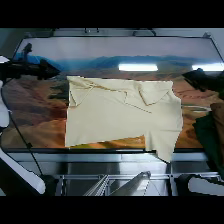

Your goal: Fold the shirts.

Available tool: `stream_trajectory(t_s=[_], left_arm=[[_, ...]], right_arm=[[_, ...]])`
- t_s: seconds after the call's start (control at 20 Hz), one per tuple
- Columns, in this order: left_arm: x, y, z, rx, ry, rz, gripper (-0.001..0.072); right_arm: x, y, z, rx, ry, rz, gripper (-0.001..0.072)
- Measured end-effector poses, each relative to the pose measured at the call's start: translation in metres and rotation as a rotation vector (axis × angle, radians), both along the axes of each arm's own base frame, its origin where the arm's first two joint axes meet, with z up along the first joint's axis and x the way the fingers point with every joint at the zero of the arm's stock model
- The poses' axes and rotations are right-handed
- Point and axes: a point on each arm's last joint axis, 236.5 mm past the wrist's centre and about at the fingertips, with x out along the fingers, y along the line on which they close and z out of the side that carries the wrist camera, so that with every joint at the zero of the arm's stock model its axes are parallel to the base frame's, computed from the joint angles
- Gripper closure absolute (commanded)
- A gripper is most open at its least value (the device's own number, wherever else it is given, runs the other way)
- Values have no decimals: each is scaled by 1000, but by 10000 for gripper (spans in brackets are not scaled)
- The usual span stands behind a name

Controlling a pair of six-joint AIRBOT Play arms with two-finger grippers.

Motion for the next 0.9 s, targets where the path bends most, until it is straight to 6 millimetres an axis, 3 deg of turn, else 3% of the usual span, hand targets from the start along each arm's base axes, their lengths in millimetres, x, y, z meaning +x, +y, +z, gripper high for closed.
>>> stream_trajectory(t_s=[0.1, 0.15, 0.2, 0.25, 0.35, 0.45, 0.55, 0.7, 0.9], left_arm=[[-27, 14, 13, -28, 28, -8, 429], [-43, 16, 17, -47, 55, -19, 265], [-64, 14, 19, -72, 88, -31, 96], [-86, 10, 18, -96, 125, -44, 50], [-129, -2, 11, -141, 192, -55, 44], [-165, -11, -2, -179, 244, -43, 44], [-196, -17, -16, -206, 281, 3, 44], [-229, -13, -41, -190, 330, 84, 44], [-262, -6, -64, -152, 384, 151, 45]], right_arm=[[-41, -17, -1, -59, 75, 55, 312], [-66, -24, -11, -85, 134, 76, 186], [-96, -31, -26, -107, 216, 94, 155], [-124, -35, -42, -117, 289, 101, 155], [-172, -37, -77, -109, 421, 99, 156], [-204, -31, -105, -76, 518, 107, 156], [-226, -21, -126, -37, 585, 127, 157], [-241, -14, -145, 10, 641, 137, 157], [-233, 3, -155, 100, 622, 159, 163]])
